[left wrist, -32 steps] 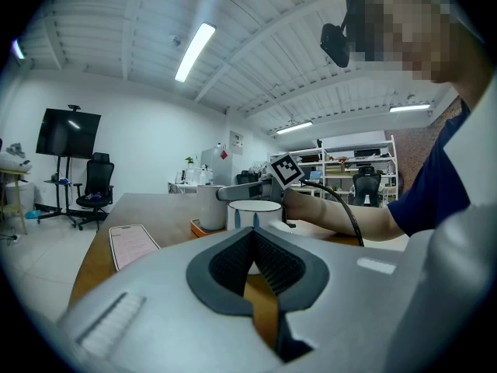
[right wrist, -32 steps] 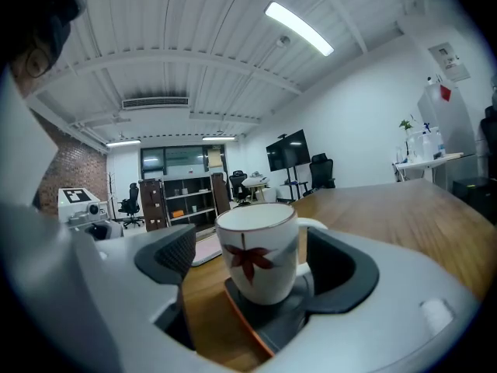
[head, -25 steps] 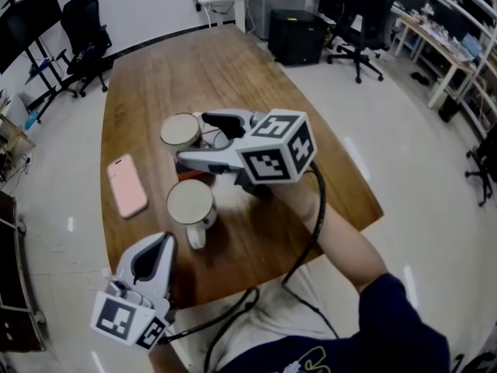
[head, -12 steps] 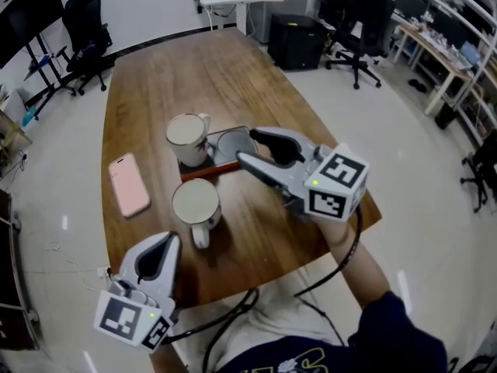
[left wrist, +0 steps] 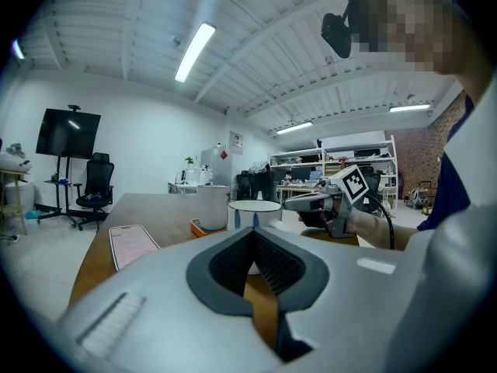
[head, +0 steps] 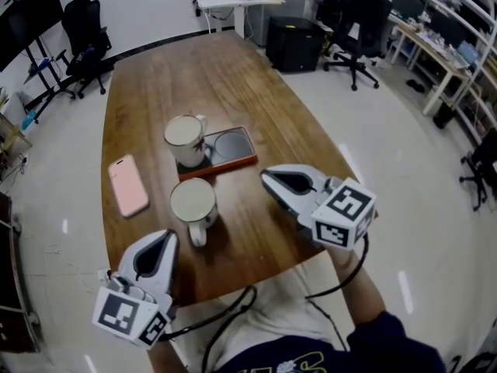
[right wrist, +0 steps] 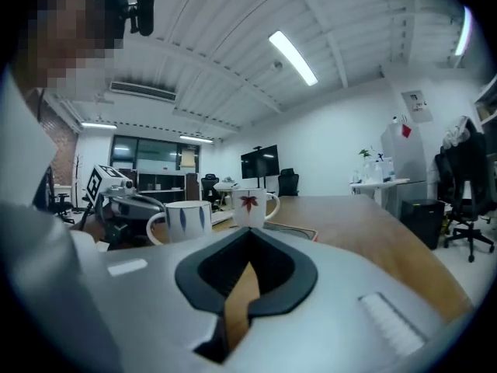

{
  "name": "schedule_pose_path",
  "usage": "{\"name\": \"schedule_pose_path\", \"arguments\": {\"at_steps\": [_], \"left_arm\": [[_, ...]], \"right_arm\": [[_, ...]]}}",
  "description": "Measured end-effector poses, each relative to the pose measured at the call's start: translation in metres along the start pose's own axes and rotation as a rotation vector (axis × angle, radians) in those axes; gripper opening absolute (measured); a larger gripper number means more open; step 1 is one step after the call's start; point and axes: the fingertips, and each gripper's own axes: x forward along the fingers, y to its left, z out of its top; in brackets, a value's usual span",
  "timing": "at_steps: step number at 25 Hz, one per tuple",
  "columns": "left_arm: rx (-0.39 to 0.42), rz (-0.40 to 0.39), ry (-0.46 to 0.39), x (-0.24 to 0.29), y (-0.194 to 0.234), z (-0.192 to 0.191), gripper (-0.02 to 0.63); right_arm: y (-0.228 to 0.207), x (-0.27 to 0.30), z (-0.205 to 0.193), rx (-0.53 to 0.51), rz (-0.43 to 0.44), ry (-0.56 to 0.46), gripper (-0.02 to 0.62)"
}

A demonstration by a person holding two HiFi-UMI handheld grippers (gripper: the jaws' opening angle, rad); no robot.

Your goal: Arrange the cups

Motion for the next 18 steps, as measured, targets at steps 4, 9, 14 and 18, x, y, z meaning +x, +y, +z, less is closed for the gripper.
{"name": "schedule_pose_path", "arguments": {"at_steps": [4, 9, 14, 18], "left_arm": [[-0.002, 0.007, 0.0, -0.0015, 0.0004, 0.0, 0.003], [-0.002, 0.004, -0.002, -0.0009, 0.0005, -0.0003, 0.003], [-0.002, 0.003, -0.001, -0.0011, -0.0001, 0.0005, 0.003], [-0.001, 0.003, 0.0, -0.0013, -0.0004, 0.0008, 0.003]], "right_arm": [[0.0001, -0.0064, -0.0008, 0.003, -0.02, -0.001, 0.015], [0.0006, -0.0074, -0.0017, 0.004, -0.021, 0.0, 0.013], [0.0008, -0.0077, -0.0008, 0.003, -0.019, 0.0, 0.012], [0.0011, -0.0082, -0.0005, 0.002, -0.02, -0.002, 0.011]]}}
